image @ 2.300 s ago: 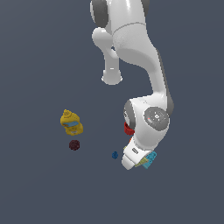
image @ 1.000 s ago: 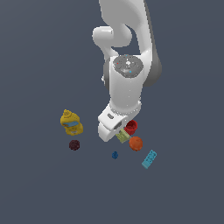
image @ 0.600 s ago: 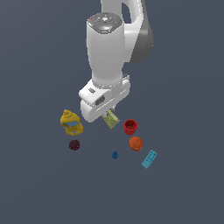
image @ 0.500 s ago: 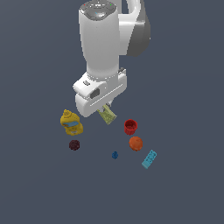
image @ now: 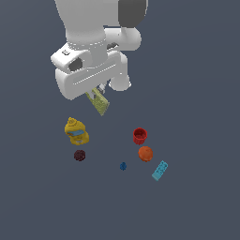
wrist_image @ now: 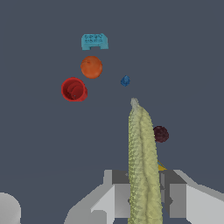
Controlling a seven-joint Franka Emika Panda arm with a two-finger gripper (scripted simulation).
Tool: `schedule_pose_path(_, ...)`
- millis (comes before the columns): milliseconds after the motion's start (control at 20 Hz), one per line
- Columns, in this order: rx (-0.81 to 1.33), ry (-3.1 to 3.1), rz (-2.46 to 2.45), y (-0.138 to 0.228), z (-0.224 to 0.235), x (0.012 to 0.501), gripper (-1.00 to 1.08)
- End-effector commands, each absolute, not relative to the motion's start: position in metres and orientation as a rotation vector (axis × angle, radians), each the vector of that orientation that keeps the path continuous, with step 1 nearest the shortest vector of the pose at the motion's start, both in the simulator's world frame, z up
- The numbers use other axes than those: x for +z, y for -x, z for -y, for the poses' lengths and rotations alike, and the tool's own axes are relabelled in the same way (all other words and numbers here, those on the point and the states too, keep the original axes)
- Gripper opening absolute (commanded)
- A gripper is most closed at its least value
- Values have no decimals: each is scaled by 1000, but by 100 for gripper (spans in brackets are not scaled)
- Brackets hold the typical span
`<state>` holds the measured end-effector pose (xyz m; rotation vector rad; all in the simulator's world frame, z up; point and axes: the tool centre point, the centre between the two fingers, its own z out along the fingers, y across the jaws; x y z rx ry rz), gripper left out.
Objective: Pick up a designated object from a clutter of objects.
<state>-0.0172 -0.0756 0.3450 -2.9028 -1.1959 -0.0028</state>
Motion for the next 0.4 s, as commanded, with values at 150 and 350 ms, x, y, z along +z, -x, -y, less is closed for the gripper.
schedule_pose_path(150, -1, 2904, 1197, 25, 90, 365, -100)
schedule_pose_path(350, 0, 2904, 1197, 26, 93, 369, -100)
